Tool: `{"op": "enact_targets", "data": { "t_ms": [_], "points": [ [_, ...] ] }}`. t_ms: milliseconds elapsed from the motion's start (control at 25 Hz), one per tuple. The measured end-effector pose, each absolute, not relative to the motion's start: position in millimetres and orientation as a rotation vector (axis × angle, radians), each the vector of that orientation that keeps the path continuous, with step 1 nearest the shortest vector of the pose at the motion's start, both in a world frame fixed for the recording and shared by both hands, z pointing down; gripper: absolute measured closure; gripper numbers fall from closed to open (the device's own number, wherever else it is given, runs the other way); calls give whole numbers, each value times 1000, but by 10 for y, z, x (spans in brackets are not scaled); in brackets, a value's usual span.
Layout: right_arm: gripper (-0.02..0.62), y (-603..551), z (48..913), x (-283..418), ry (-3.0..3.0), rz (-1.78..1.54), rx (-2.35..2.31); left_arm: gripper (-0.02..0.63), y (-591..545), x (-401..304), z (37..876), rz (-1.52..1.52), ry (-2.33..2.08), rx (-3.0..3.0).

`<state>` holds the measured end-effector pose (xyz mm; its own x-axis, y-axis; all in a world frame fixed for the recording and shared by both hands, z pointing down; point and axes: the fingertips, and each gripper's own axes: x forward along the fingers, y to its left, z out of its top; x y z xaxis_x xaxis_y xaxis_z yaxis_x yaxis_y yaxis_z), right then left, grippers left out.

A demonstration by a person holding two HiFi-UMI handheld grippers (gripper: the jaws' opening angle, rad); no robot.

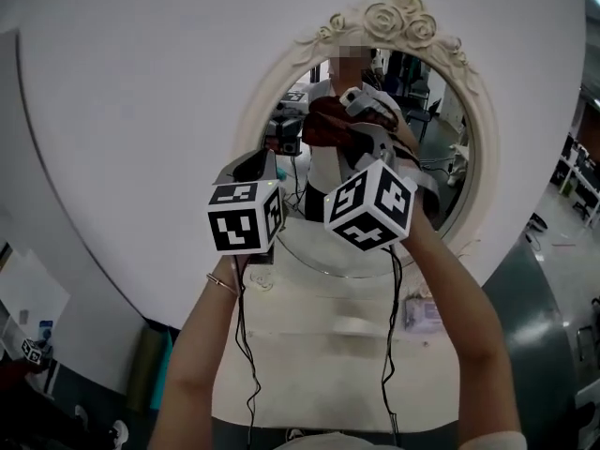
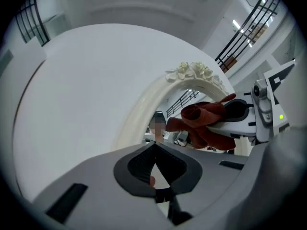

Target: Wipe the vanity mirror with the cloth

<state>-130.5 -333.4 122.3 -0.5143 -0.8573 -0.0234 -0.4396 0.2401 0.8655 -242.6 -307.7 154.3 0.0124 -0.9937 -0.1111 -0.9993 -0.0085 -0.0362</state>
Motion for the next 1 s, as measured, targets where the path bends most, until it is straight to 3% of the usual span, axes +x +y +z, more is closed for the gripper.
{"op": "enact_targets", "data": {
  "t_ms": [400,1000],
  "points": [
    [535,-3357,826,-1677,-1793,-1424,1282,603,-2946,-2581,1103,45,2118,-2075],
    [535,-3363,1604,-2041,-1822,-1372,1100,603,-2991,-2868,1915,30,2237,-2166]
  ]
}}
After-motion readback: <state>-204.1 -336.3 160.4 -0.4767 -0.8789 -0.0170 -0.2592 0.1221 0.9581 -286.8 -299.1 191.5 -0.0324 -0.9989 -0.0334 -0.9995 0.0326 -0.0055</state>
